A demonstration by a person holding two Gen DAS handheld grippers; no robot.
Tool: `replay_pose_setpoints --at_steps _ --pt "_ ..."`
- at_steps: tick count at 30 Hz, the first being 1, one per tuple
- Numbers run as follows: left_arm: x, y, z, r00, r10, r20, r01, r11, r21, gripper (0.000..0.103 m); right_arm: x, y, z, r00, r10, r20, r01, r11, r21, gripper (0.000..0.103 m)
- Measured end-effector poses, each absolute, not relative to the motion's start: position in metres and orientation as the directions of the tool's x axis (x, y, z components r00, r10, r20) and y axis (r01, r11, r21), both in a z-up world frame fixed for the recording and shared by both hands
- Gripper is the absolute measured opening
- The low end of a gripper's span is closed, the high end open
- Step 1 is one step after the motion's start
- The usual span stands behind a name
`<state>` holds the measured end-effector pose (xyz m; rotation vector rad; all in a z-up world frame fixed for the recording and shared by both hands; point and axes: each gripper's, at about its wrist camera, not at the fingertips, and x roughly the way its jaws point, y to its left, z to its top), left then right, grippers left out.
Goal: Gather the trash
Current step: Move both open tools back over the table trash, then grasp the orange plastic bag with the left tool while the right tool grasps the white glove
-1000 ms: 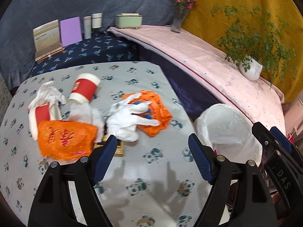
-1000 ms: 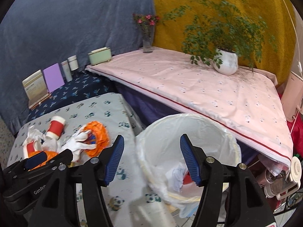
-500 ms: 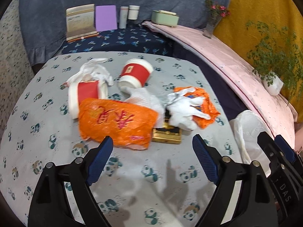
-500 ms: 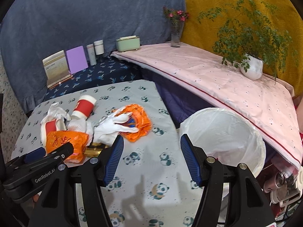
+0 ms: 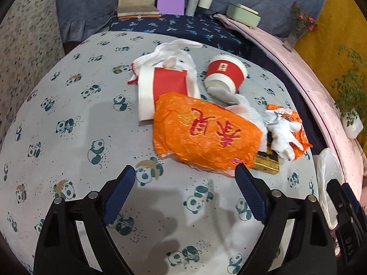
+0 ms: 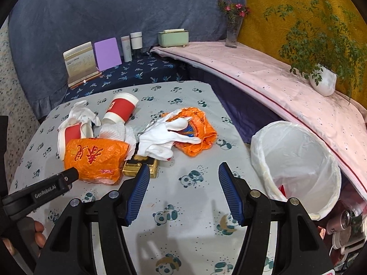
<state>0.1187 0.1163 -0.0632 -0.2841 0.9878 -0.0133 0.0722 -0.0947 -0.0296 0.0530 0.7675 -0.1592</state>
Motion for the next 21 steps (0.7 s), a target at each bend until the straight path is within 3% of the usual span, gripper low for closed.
replay_pose_setpoints --at_steps 10,14,18,21 --pt "0.145 0.117 -0.084 0.514 -0.187 -0.837 -0.123 0.950 -0.288 0.080 0.090 -0.086 -0.048 0.680 -0.110 -0.725 0.145 0.989 -0.014 0.060" --pt "0.155 0.109 -0.089 0.498 -0.213 -0.841 -0.085 0.953 -0.291 0.055 0.097 -0.088 -0.054 0.670 -0.110 -0.735 0.147 0.989 -0.014 0.060" --pt "0.158 0.101 -0.090 0.494 -0.237 -0.837 -0.045 0.954 -0.297 0.018 0.103 -0.090 -0.060 0.660 -0.112 -0.743 0.148 0.989 -0.017 0.060" --pt "0.155 0.097 -0.084 0.514 -0.238 -0.824 -0.014 0.958 -0.285 0.006 0.109 -0.093 -0.063 0.654 -0.113 -0.748 0.153 0.988 -0.015 0.060"
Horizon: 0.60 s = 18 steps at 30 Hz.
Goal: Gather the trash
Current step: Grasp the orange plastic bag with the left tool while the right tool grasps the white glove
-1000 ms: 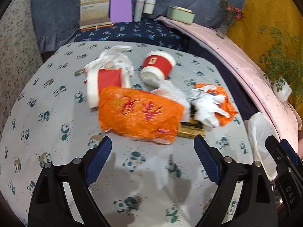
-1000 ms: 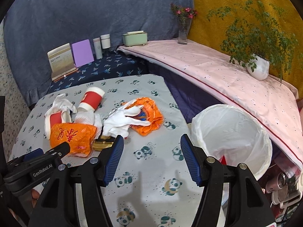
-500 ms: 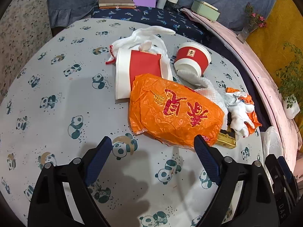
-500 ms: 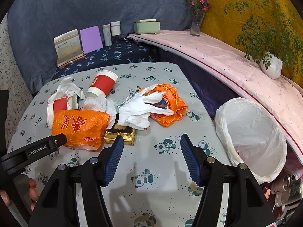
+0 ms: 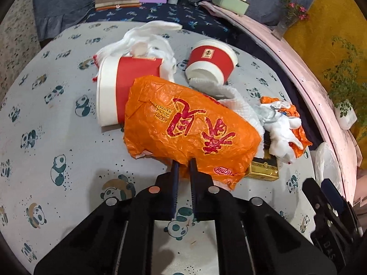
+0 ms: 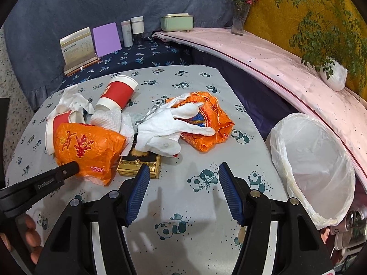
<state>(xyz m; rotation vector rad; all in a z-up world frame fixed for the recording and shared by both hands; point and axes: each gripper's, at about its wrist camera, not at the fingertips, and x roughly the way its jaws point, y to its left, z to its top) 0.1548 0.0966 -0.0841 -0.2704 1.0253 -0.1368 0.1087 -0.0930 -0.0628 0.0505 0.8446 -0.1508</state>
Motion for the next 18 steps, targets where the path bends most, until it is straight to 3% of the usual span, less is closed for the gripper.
replay_pose_setpoints --at_steps 18 --pt "0.146 0.097 -0.067 0.543 -0.224 -0.810 0.009 0.965 -0.261 0.005 0.162 -0.081 -0.068 0.653 -0.058 -0.755 0.112 0.993 0.020 0.057"
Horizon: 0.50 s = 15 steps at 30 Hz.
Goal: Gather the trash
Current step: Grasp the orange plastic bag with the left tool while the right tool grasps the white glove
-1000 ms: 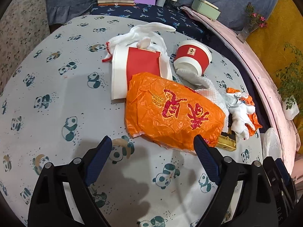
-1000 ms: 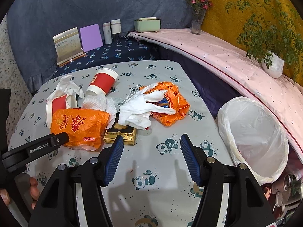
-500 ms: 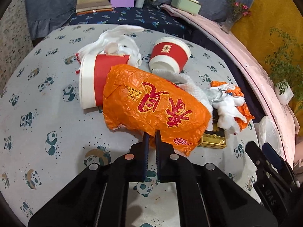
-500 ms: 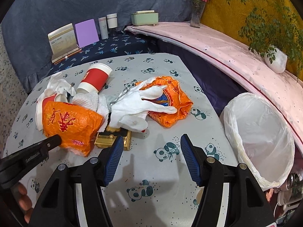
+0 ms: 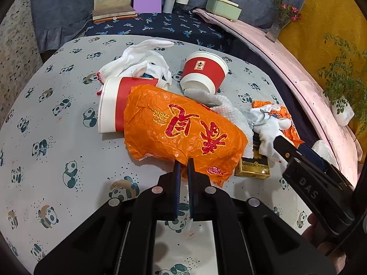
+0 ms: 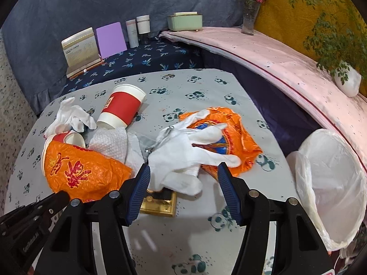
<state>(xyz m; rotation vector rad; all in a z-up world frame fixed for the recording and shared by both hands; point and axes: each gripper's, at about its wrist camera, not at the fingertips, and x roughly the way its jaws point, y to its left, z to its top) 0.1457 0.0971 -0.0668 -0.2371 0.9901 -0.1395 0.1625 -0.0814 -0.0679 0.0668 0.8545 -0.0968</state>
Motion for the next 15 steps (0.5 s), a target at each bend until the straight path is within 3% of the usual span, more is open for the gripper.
replay_pose_setpoints --at_steps 5,13,15 --pt "0.147 0.099 -0.070 0.538 -0.219 -0.814 0.003 0.966 -0.257 0.005 0.174 -0.077 -0.079 0.624 -0.047 -0.780 0.102 0.995 0.022 0.042" --pt "0.145 0.099 -0.069 0.540 -0.215 -0.814 0.003 0.967 -0.254 0.005 0.175 -0.077 -0.083 0.616 -0.031 -0.787 0.090 0.995 0.031 0.006" --pt "0.143 0.098 -0.067 0.544 -0.214 -0.812 0.004 0.968 -0.252 0.005 0.173 -0.079 -0.081 0.622 -0.029 -0.783 0.090 0.995 0.034 0.003"
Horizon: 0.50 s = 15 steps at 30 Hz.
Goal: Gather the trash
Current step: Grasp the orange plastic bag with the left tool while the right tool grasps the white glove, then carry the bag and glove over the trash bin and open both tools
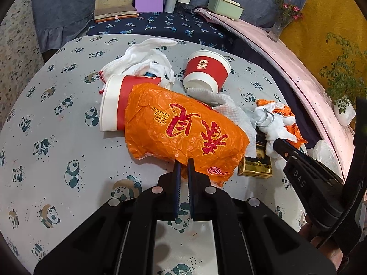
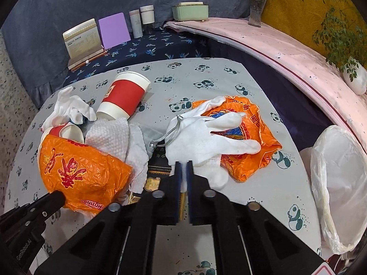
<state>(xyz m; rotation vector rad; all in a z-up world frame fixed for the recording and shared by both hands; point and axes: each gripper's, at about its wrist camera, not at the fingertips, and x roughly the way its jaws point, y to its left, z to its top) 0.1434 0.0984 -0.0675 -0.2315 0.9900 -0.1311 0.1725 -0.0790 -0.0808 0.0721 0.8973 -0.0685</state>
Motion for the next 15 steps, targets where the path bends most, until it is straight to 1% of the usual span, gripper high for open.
replay_pose_setpoints --at_steps 6,15 --pt "0.137 0.096 -0.055 0.565 -0.214 -0.797 0.018 0.969 -0.248 0.005 0.158 -0.093 -0.062 0.662 -0.032 -0.749 0.117 0.991 0.060 0.003" --pt "0.117 0.080 -0.020 0.617 -0.244 -0.748 0.076 0.965 -0.252 0.005 0.128 -0.115 -0.020 0.734 -0.041 -0.678 0.147 0.984 0.099 0.002"
